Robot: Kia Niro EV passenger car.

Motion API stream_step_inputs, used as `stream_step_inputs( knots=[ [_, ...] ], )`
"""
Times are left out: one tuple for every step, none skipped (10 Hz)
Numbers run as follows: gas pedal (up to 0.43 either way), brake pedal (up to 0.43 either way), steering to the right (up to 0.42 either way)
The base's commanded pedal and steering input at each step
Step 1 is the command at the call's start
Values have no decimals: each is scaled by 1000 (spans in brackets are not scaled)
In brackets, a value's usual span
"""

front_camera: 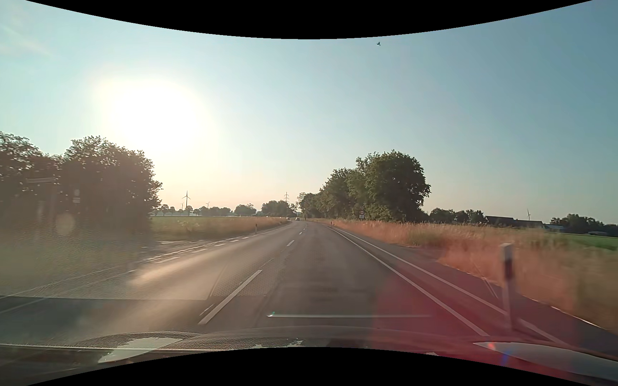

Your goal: Follow the waypoints while adhering to traffic rules and regulations

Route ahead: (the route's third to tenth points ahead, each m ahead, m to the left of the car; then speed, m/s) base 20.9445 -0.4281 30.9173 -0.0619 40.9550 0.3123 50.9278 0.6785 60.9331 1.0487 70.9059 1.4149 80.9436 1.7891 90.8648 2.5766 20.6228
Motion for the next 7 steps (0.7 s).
stream_step_inputs(
  knots=[
    [240, 0, -1],
    [240, 0, -1],
    [240, 0, -1],
    [240, 0, -1],
    [240, 0, -1],
    [240, 0, -2],
    [240, 0, -2]
  ],
)
